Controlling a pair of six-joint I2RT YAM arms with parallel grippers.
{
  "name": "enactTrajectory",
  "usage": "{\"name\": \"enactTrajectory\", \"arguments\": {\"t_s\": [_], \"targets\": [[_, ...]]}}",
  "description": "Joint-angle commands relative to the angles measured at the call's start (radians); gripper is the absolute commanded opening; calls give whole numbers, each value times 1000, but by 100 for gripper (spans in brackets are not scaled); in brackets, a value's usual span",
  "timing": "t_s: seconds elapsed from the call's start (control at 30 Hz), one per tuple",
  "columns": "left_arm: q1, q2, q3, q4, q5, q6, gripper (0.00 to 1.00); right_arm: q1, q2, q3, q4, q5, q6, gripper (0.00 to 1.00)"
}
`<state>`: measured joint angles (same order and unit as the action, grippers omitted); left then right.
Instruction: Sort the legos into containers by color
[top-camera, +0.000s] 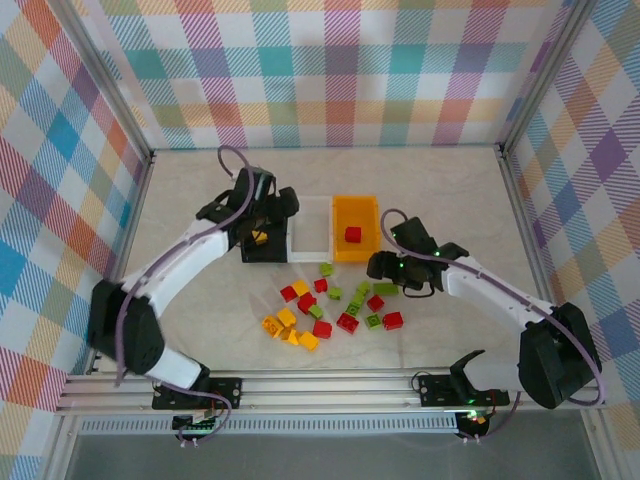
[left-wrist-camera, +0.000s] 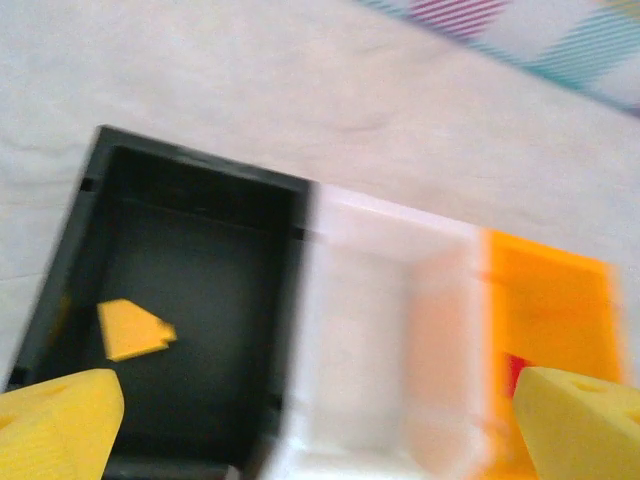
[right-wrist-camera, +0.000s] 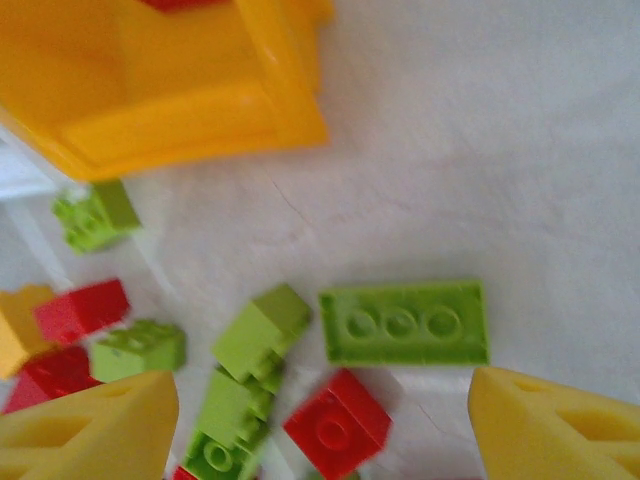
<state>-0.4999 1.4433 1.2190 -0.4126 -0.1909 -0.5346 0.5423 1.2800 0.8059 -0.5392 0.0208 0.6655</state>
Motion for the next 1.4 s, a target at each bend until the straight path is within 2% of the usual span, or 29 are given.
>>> {"name": "enactTrajectory", "arguments": {"t_s": [0.0, 0.1, 0.27, 0.5, 0.67, 1.0, 1.2, 1.37], "targets": [[-69, -130, -90, -39, 43, 6, 100, 16, -25, -54, -77, -46, 6, 77], [-101, -232, -196, -69, 28, -12, 100, 30, -33, -98, -120, -51, 20, 77], [-103, -381, -351, -105, 28, -58, 100, 81, -50, -146, -161, -69, 41, 75], [-103, -432, -412, -164, -14, -70, 100, 120, -26, -152, -179, -54, 46, 71], [-102, -435, -415, -179, -37, -77, 100, 122, 19, -141, -162, -23, 46, 60], [-101, -469, -414, -180, -32, -56, 100, 122, -2, -118, -172, 11, 32, 36], [-101, -502, -428, -188, -45, -52, 100, 121, -77, 29, -216, 27, -38, 32], [-102, -527, -476, -192, -39, -74, 100, 109, 72, 256, -152, 79, -109, 32]]}}
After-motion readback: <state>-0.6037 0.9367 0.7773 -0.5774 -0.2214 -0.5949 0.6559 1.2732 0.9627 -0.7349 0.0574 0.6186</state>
